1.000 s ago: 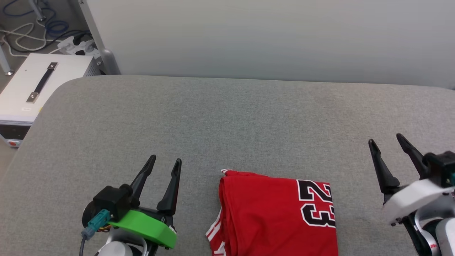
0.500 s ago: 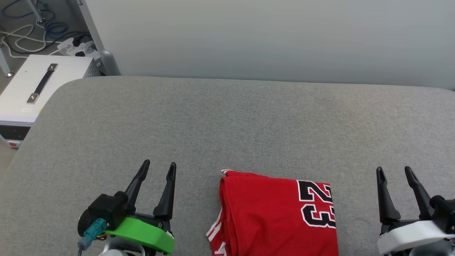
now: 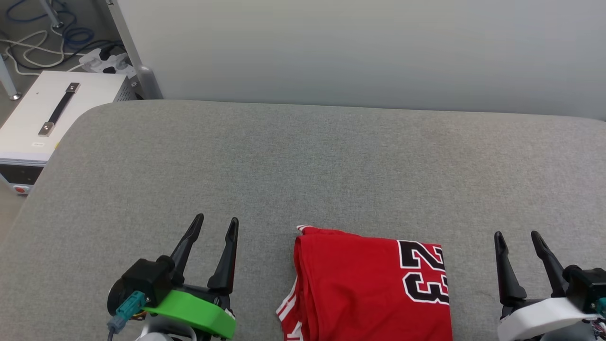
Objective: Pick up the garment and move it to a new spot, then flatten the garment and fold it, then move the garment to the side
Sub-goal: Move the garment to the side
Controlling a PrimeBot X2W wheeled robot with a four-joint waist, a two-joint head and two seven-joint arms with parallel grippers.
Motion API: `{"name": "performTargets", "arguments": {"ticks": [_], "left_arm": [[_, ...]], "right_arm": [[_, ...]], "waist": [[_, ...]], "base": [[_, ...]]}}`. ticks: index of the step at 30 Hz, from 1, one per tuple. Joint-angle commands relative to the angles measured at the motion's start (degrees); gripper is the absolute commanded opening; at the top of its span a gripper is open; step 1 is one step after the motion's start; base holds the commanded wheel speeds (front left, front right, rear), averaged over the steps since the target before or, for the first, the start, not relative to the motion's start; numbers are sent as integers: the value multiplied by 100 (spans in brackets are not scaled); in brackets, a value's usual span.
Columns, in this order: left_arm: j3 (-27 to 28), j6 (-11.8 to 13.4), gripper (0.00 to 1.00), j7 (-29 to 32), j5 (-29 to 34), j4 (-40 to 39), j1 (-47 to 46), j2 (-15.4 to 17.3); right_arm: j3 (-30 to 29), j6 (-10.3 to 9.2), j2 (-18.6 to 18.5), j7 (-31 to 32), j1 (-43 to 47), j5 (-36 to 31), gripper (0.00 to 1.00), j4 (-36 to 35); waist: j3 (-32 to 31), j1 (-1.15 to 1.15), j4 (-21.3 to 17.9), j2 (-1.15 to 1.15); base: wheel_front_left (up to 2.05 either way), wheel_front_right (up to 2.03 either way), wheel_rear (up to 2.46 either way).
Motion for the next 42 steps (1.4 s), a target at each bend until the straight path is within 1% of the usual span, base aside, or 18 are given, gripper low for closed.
{"name": "performTargets", "arguments": {"ticks": [1,3,6,8,11,13,15,17,19,21,23,28,34,40,41,42], "left_arm": [[-6,-18,100,-34,25,13,-3,-39],[-17,-18,100,-34,18,19,-14,-36],[-55,-18,100,-34,11,25,-55,-24],[-62,-18,100,-34,1,23,-83,-12],[-56,-18,100,-34,-8,14,-102,-5],[-67,-18,100,-34,-12,13,-119,0],[-87,-18,100,-34,-11,9,-146,-1],[-108,-18,100,-34,-2,10,-186,-1],[-147,-18,100,-34,10,6,-249,-2],[-195,-18,100,-34,15,1,-318,-5],[-217,-18,100,-34,13,1,-387,-14],[-256,-18,100,-34,5,6,-512,-37],[-287,-18,100,-34,-5,18,-612,-63],[-283,-18,100,-34,-2,36,-656,-78],[-281,-18,100,-34,-2,39,-658,-79],[-284,-18,100,-34,-2,45,-661,-78]], "right_arm": [[49,-5,-10,69,-29,-50,100,30],[99,-5,-54,227,-29,-16,100,21],[177,-5,-153,742,-63,113,100,-66],[318,-5,-276,1356,-98,284,100,-133],[566,-5,-520,2514,-166,550,100,-319],[616,-5,-567,3320,-210,777,100,-428],[639,-5,-539,4127,-251,1034,100,-543],[529,-5,-448,4900,-296,1164,100,-601],[447,-5,-414,5518,-348,1083,100,-670],[436,-5,-358,5938,-432,987,100,-749],[440,-5,-322,6259,-503,888,100,-780],[307,-5,-121,6618,-641,627,100,-682],[305,-5,22,6681,-664,518,100,-425],[490,-5,83,6659,-605,525,100,-16],[545,-5,68,6662,-597,533,85,48],[623,-5,39,6638,-597,549,29,107]], "waist": [[-1,0,11,0],[7,0,28,0],[42,0,70,0],[67,0,92,0],[130,0,126,0],[188,0,152,0],[249,0,186,0],[336,0,233,0],[435,0,296,0],[539,0,372,0],[646,0,441,0],[859,0,604,0],[1022,0,750,0],[1075,0,787,0],[1075,0,784,0],[1072,0,778,0]], "base": [[0,0,0],[0,0,0],[0,0,0],[0,0,0],[0,0,0],[0,0,0],[0,0,0],[0,0,0],[0,0,0],[0,0,0],[0,0,0],[0,0,0],[0,0,0],[0,0,0],[0,0,0],[0,0,0]]}}
